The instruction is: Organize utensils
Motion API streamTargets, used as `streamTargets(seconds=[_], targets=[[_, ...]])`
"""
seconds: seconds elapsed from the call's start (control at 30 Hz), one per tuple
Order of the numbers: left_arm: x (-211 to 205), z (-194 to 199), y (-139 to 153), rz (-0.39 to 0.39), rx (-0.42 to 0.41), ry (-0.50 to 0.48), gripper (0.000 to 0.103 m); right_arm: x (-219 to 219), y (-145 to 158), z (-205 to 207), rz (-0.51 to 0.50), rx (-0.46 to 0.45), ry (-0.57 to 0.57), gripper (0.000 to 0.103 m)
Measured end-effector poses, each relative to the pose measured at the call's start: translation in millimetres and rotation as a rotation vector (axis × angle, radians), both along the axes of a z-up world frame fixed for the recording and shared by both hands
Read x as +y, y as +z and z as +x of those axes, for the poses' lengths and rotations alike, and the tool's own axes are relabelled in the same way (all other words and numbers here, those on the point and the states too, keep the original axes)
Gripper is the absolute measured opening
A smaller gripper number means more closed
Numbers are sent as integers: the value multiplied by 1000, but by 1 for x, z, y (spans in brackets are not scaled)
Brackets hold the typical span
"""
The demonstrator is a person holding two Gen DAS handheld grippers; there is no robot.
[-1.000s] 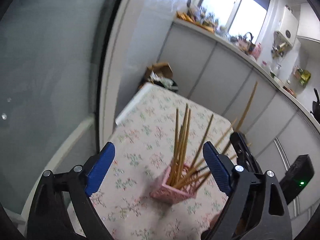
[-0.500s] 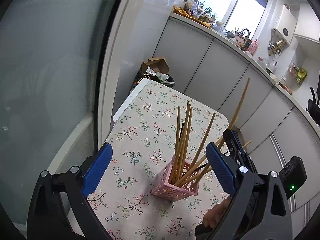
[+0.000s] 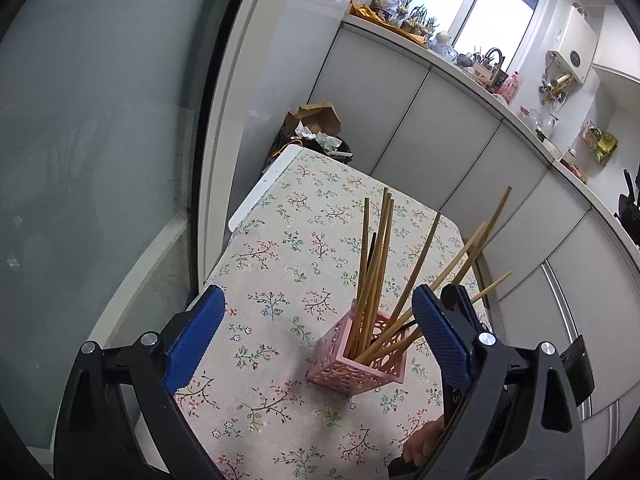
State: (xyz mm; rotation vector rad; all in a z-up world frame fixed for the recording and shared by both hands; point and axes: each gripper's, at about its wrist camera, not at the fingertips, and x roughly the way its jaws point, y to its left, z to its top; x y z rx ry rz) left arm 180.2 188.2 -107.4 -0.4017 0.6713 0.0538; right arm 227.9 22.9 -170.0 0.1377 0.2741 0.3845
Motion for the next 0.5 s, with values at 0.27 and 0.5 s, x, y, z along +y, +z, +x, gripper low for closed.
streamTargets(seconds=[0.27,0.5], targets=[[-2,-4,-2,17,-2,3,90,-10,3,-6,17,94,27,9],[-10,-8,-2,35,0,-17,90,-39,19,-29,61,154,-3,22]])
